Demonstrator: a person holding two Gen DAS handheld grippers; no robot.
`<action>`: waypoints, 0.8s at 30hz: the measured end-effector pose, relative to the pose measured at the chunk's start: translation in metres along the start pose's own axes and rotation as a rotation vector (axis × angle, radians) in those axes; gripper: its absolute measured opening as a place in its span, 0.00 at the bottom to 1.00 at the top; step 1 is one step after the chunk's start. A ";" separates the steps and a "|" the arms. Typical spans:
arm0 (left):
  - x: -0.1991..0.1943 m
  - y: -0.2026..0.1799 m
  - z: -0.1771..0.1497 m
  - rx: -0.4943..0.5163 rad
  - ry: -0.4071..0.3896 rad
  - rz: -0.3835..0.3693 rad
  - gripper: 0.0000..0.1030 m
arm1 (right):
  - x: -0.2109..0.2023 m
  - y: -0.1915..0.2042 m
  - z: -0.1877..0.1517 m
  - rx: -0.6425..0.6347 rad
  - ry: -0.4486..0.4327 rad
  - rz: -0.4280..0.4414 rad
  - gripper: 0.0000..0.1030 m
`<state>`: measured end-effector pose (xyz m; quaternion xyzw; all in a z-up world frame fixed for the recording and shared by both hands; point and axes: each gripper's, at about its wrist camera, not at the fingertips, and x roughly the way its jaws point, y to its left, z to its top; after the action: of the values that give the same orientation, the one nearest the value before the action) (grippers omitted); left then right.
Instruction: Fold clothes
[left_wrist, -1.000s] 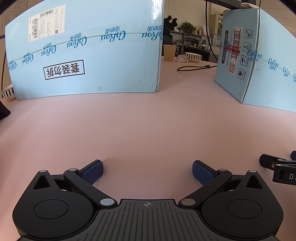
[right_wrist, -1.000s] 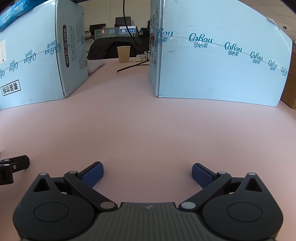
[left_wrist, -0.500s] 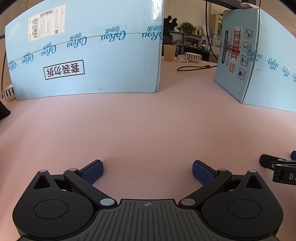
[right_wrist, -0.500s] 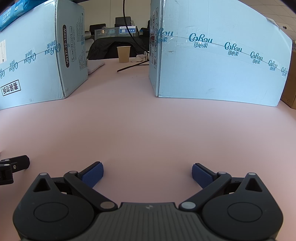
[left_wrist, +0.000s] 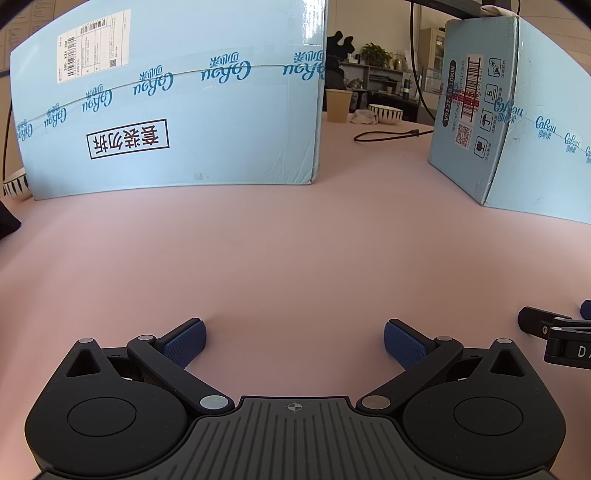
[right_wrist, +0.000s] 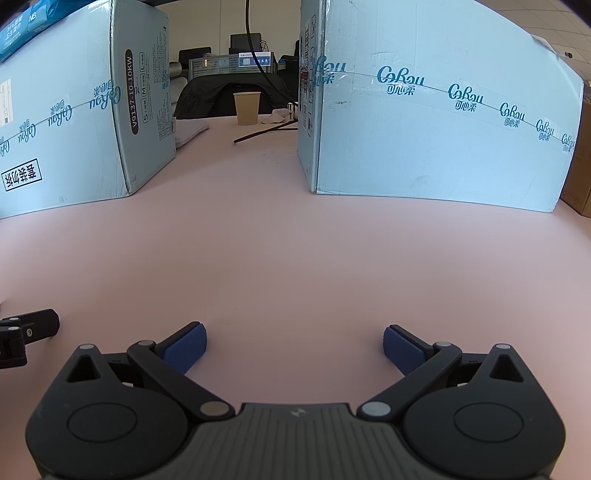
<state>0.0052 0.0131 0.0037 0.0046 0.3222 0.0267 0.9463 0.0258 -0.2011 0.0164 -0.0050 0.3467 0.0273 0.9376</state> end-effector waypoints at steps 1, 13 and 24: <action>0.000 0.000 0.000 0.000 0.000 0.000 1.00 | 0.000 0.000 0.000 0.000 0.000 0.000 1.00; 0.000 0.000 0.000 0.004 0.001 0.004 1.00 | 0.000 0.000 0.000 0.000 0.000 0.000 1.00; 0.000 0.001 0.000 0.008 0.002 0.007 1.00 | 0.000 0.000 0.000 0.001 0.001 0.001 1.00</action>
<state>0.0047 0.0136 0.0036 0.0092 0.3231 0.0287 0.9459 0.0259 -0.2014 0.0164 -0.0044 0.3470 0.0275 0.9375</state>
